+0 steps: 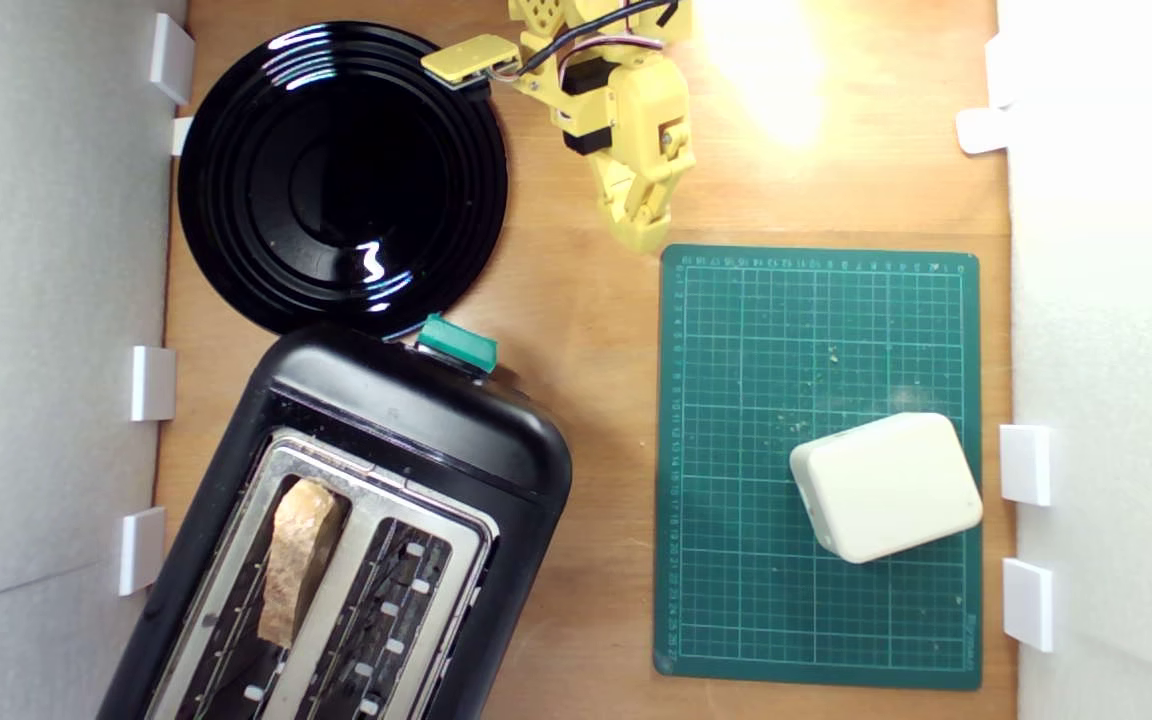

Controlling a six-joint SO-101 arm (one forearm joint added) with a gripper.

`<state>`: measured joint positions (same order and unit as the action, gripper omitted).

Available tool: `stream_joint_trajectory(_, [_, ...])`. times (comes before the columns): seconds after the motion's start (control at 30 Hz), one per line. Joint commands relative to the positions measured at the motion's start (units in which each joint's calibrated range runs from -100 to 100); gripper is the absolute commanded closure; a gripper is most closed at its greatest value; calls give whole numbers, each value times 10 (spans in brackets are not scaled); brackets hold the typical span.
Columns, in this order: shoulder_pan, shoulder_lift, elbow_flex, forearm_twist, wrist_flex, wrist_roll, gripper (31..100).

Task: Pick bread and place in toaster

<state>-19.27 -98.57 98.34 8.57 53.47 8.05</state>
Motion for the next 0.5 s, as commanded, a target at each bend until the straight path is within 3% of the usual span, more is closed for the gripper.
stream_joint_trajectory(0.0, [4, -2, 2, 8, 5, 0, 953])
stream_joint_trajectory(0.47, [0, -1, 1, 2, 5, 1, 957])
